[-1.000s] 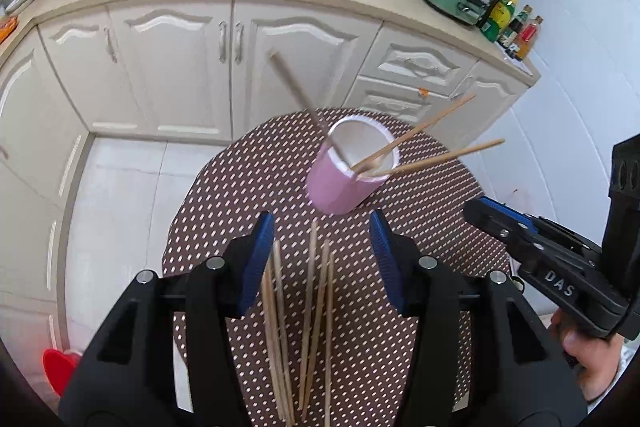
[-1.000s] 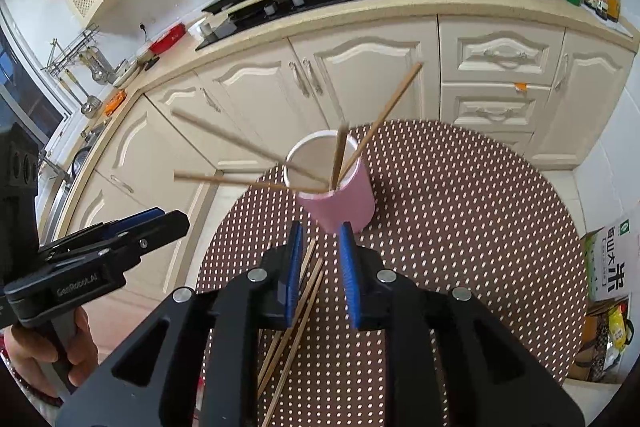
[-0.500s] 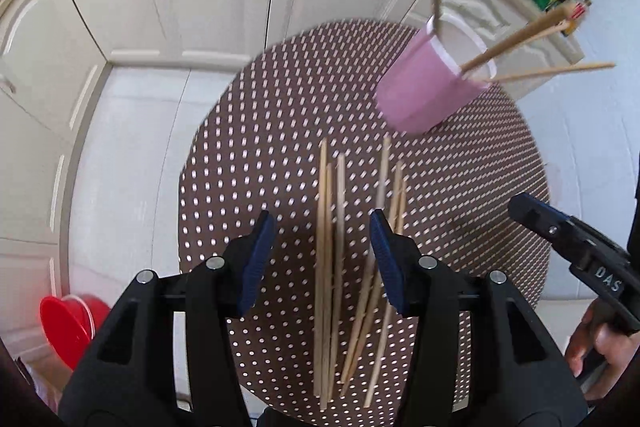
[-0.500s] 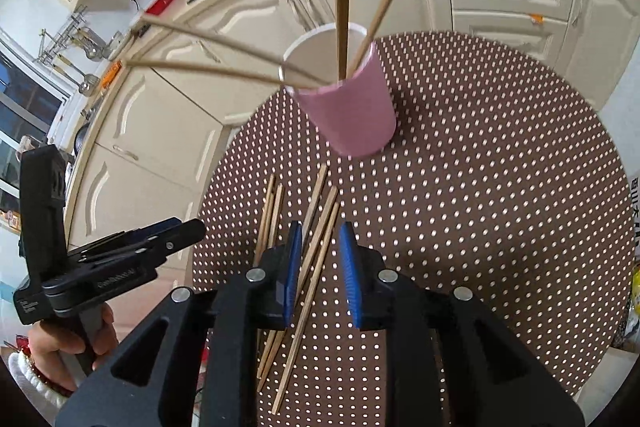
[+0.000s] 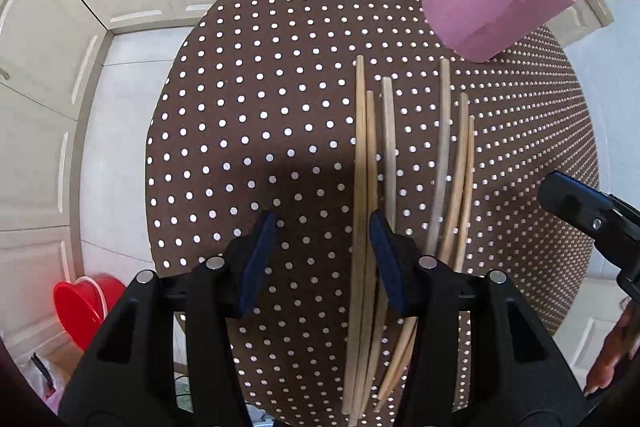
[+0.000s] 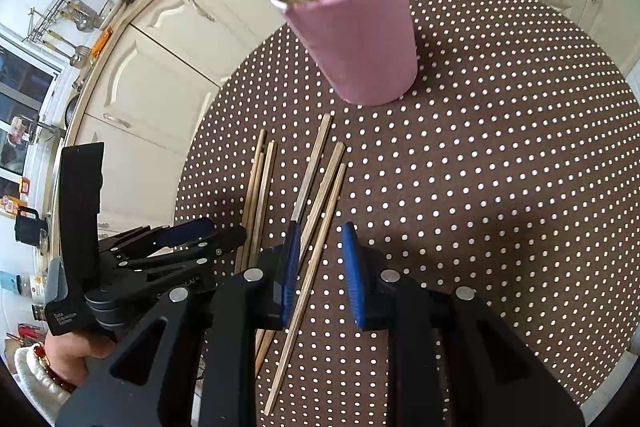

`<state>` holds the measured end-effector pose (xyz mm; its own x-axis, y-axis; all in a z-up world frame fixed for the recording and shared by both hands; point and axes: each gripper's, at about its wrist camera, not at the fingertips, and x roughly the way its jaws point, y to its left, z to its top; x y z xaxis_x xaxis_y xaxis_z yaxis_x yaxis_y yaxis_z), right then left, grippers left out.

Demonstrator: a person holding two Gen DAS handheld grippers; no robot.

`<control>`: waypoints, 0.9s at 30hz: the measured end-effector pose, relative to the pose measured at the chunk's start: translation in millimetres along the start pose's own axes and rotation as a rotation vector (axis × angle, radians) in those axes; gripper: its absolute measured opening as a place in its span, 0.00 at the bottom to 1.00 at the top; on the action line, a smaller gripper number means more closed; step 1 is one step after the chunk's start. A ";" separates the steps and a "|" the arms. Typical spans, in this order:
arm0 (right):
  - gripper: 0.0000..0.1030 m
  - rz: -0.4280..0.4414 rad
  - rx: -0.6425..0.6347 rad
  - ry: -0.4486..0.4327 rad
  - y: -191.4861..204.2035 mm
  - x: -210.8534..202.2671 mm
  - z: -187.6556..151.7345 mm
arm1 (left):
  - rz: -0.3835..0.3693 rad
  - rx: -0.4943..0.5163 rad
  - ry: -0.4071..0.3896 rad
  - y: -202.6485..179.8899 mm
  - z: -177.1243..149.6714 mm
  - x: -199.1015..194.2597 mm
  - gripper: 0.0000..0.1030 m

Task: Organize utensils
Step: 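Move the left gripper back and grasp a chopstick while the right gripper grasps another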

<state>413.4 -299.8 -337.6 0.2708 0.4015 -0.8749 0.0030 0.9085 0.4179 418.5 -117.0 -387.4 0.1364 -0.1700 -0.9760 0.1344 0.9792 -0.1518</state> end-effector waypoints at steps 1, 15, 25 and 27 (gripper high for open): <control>0.20 0.001 -0.001 0.006 0.0 1.9 -0.2 | 0.004 0.002 -0.001 -0.9 1.0 0.5 0.48; 0.20 -0.030 0.009 0.061 7.0 27.0 9.0 | 0.065 0.057 0.002 -13.5 18.3 5.1 0.50; 0.20 -0.082 -0.005 0.109 14.0 49.3 18.2 | 0.080 0.055 0.010 -9.2 33.7 10.7 0.49; 0.20 -0.099 -0.015 0.121 16.5 56.0 20.0 | 0.100 0.068 0.011 -12.0 37.4 12.6 0.48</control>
<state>447.8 -264.6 -374.8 0.1515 0.3197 -0.9353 0.0097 0.9457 0.3248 455.3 -135.1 -392.0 0.1412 -0.0706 -0.9875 0.1870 0.9814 -0.0434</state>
